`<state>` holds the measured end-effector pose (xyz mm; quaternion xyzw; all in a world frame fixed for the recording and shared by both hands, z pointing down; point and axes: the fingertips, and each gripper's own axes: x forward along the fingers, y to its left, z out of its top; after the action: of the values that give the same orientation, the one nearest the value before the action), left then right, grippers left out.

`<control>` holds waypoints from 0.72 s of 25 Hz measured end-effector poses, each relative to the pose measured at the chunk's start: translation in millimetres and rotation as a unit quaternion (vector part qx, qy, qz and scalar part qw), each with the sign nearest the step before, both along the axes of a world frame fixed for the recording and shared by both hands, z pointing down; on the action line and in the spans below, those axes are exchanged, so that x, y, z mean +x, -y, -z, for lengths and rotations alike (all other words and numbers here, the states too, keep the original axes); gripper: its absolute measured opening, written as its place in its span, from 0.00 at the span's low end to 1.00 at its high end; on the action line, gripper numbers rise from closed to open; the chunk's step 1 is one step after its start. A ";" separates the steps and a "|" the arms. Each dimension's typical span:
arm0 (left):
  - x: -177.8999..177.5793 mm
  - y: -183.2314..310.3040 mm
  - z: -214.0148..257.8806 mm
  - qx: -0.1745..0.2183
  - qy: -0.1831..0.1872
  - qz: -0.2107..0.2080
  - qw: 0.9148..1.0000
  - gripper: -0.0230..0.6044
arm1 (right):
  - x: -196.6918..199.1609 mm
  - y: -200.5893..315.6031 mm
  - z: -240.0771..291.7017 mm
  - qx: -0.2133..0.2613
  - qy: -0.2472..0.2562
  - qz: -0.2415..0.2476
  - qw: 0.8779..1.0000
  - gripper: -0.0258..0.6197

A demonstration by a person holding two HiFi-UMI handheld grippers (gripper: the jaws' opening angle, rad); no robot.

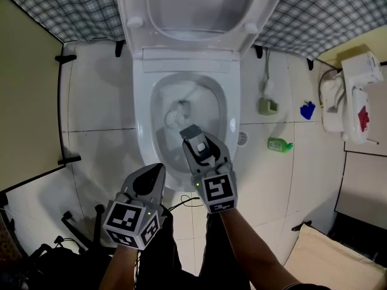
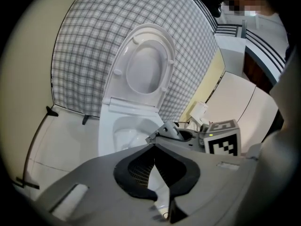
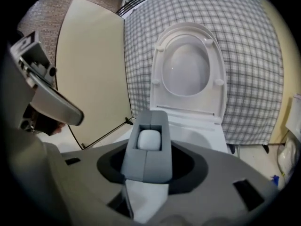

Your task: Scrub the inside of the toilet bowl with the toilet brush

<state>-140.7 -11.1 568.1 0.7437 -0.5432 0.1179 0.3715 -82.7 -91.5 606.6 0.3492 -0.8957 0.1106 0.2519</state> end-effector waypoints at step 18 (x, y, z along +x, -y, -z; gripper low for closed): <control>-6.6 -18.6 9.6 -0.001 0.008 -0.001 1.000 0.02 | 35.9 10.3 -29.8 -0.045 0.021 -0.076 0.996 0.34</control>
<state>-147.3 7.5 558.5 0.7430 -0.5454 0.1246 0.3673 -46.8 -101.7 636.4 0.4019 -0.8660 0.1771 0.2392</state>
